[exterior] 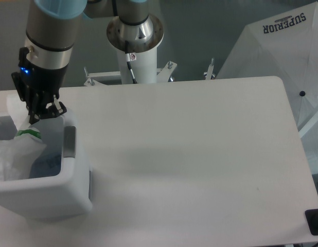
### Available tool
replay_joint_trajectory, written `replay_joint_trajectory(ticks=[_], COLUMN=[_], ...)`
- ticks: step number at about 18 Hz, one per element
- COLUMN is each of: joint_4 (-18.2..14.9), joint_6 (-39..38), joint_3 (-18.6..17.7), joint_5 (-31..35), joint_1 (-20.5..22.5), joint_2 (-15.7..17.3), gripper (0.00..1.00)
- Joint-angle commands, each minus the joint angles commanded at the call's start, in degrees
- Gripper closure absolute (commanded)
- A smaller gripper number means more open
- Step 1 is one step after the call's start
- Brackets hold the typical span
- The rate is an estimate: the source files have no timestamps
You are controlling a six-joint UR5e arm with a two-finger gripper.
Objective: Place the trash in the trash can
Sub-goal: 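Lower the held bag down into the bin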
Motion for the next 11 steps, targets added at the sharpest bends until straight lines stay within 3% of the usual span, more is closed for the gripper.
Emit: replay_joint_trajectory(ticks=[6,11], joint_4=[0.51,3.15], joint_6=[-1.31,-6.15], joint_3=[1.58,2.90], joint_5=[0.00,-0.17], joint_1=[0.00,0.00], joint_2=[-1.14,-2.46], gripper=[0.93,0.93])
